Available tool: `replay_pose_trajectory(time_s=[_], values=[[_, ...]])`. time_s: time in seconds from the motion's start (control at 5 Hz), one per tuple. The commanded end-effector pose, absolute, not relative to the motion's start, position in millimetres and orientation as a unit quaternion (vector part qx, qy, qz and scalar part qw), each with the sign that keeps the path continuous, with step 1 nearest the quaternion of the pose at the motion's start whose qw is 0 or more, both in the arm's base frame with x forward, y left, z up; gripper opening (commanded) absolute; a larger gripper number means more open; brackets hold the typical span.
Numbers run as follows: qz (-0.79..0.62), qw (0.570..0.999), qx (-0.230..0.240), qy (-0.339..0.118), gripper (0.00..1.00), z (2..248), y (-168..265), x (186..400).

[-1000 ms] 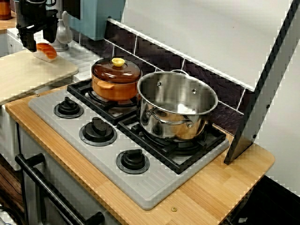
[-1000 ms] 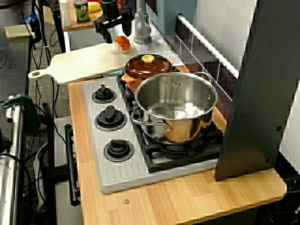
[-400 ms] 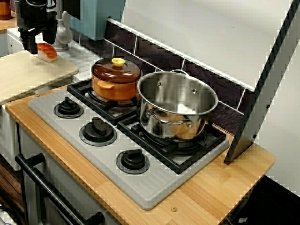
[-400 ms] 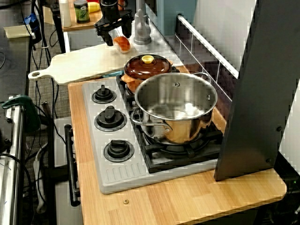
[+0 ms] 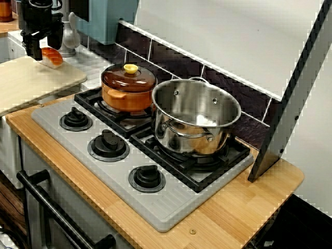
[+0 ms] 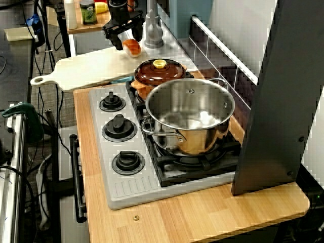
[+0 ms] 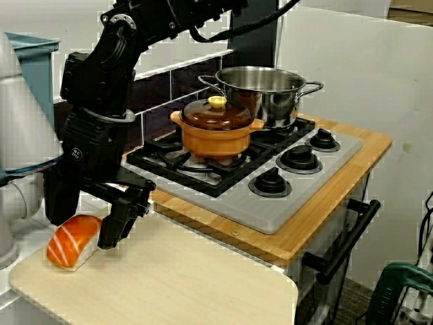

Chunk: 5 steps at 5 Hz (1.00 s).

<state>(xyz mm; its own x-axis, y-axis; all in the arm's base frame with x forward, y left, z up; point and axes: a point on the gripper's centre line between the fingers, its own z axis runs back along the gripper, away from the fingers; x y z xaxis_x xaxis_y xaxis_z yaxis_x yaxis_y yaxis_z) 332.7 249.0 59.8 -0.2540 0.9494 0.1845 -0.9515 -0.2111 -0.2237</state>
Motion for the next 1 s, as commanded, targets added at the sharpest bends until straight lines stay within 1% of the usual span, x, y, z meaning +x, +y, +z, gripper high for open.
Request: replay_pose_trajectory(time_s=[0.0, 0.2, 0.6, 0.8], values=[[0.785, 0.597, -0.002, -0.167, 1.0, 72.5, 251.5, 327.4], [0.784, 0.596, 0.019, -0.173, 1.0, 65.2, 247.3, 331.5], [0.783, 0.6, 0.021, -0.162, 1.0, 62.9, 247.9, 333.5], [0.779, 0.606, 0.018, -0.159, 0.1, 62.6, 248.0, 334.0]])
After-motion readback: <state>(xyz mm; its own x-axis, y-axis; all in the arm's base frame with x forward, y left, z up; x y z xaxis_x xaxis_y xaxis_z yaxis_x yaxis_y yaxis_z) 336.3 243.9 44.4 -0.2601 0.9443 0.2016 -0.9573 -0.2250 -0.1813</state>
